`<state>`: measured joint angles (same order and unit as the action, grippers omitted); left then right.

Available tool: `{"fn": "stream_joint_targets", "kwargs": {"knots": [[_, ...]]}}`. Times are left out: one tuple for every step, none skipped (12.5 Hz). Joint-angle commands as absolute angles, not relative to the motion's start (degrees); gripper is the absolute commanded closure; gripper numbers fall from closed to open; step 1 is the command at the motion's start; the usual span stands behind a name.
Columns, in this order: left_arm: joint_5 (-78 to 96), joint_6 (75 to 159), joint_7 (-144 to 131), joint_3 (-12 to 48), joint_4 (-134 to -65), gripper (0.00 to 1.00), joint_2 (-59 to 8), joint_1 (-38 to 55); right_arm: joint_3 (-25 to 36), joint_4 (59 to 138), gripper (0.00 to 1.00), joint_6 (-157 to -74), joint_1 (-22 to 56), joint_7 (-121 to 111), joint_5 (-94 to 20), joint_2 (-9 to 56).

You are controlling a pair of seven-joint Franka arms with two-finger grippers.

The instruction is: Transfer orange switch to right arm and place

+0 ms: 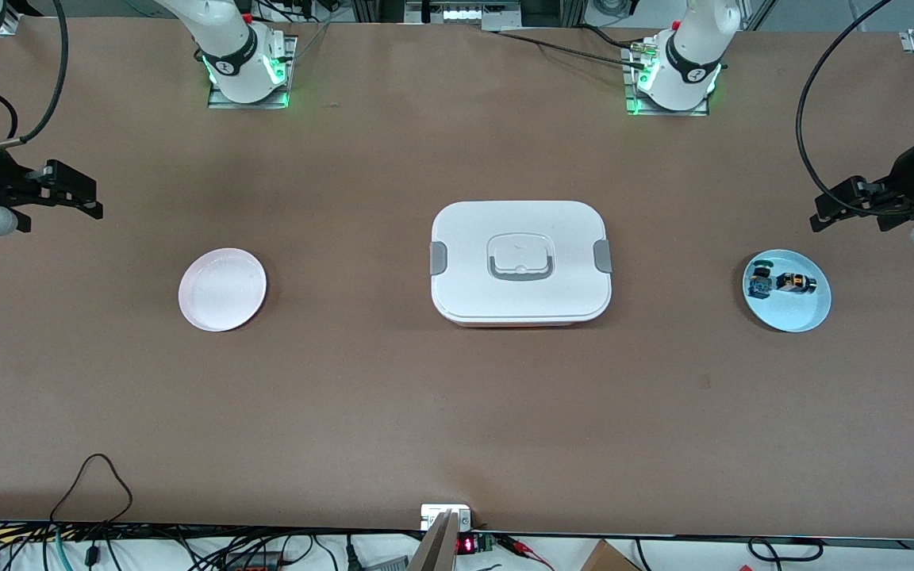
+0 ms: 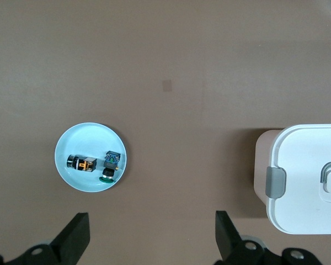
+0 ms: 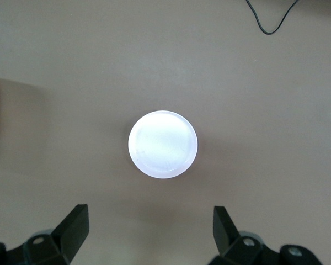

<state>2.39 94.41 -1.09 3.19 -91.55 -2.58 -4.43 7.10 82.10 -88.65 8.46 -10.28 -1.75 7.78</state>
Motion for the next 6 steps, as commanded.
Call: {"fn": "stream_joint_targets", "kwargs": {"knots": [[2.9,93.16,-1.58,3.52,-91.14,0.0,-1.76,-4.75,7.38,81.91,0.0,-88.33,8.52,-11.34,-2.46,7.21],[2.9,93.16,-1.58,3.52,-91.14,0.0,-1.76,-4.75,7.3,81.83,0.0,-88.59,8.53,-11.51,-2.29,7.21],[2.9,93.16,-1.58,3.6,-91.14,0.0,-1.76,-4.75,7.29,81.83,0.0,-88.68,8.61,-11.6,-2.29,7.47],[2.9,93.08,-1.58,3.6,-91.14,0.0,-1.76,-4.75,7.29,81.83,0.0,-88.68,8.61,-11.6,-2.2,7.47],[2.9,93.08,-1.58,3.6,-91.14,0.0,-1.76,-4.75,7.29,81.83,0.0,-88.68,8.61,-11.69,-2.2,7.47],[2.9,93.08,-1.58,3.6,-91.14,0.0,-1.76,-4.75,7.29,81.83,0.0,-88.77,8.61,-11.6,-2.2,7.47]]}}
